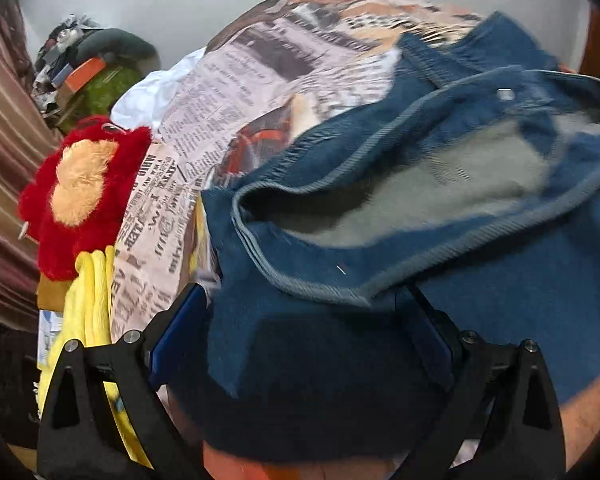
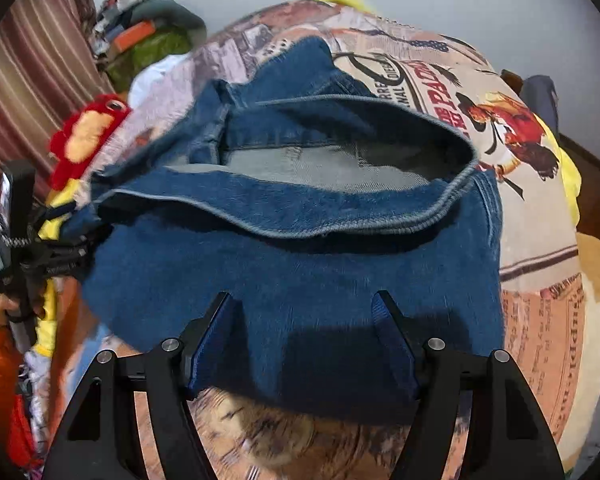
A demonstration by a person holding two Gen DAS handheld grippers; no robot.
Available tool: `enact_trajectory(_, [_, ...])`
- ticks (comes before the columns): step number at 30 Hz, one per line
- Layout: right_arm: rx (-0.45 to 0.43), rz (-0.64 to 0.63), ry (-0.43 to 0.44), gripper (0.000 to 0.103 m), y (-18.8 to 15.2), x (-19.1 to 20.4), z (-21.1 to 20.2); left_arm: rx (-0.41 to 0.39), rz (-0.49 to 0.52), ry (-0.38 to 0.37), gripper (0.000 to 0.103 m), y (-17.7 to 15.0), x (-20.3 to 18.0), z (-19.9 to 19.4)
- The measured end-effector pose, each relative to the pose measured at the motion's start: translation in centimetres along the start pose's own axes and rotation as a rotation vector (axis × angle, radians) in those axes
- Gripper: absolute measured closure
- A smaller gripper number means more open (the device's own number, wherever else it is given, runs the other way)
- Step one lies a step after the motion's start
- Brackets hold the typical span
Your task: Fold large clothes
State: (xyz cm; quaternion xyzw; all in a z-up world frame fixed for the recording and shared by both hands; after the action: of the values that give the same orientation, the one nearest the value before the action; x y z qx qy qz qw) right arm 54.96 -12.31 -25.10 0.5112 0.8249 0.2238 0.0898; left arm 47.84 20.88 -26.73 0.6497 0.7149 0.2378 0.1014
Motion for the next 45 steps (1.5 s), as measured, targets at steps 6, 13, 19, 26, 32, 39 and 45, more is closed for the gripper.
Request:
enact_trajectory(6, [-0.040, -0.049, -0.048, 0.033, 2.7, 0.4, 1.7, 0.020, -0.086, -0.013, 0.005, 2.9, 2.6, 2.6])
enact_trajectory(13, [-0.115, 0.024, -0.152, 0.033, 8.3, -1.8, 3.5, -0.053, -0.127, 0.036, 0.004, 8.0, 5.3, 2.5])
enact_trajectory(19, [-0.109, 0.153, -0.171, 0.032, 10.6, -5.1, 5.6, -0.022, -0.130, 0.019, 0.000, 9.0, 5.7, 4.0])
enact_trajectory(26, [-0.089, 0.158, -0.159, 0.032, 9.9, -5.0, 3.9, -0.023, -0.147, -0.034, 0.000, 8.7, 6.9, 1.9])
enact_trajectory(32, [-0.124, 0.112, -0.071, 0.031, 9.4, -2.0, 0.0, -0.092, -0.101, -0.035, 0.000, 8.4, 7.3, -3.3])
enact_trajectory(39, [-0.111, 0.004, 0.057, 0.031, 8.2, 4.6, -1.7, -0.151, -0.096, -0.166, 0.000, 6.7, 5.0, -7.4])
enact_trajectory(45, [-0.003, -0.091, 0.055, 0.031, 6.1, 8.7, 2.0, -0.092, 0.004, -0.264, 0.000, 4.5, -0.2, -6.1])
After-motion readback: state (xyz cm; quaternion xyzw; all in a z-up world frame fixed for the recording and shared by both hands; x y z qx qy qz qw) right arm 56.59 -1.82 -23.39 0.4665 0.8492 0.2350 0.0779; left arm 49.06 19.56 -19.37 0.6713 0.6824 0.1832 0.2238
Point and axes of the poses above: each gripper's, at about its wrist camera, not at the fingertips, and z roughly the way its jaws point, x to its left, y to its top, the point moved 1 cm from there along z, roughly the way its jaws point, and after that the axes turned 4 degrees about -y, right-handed, at the moved point
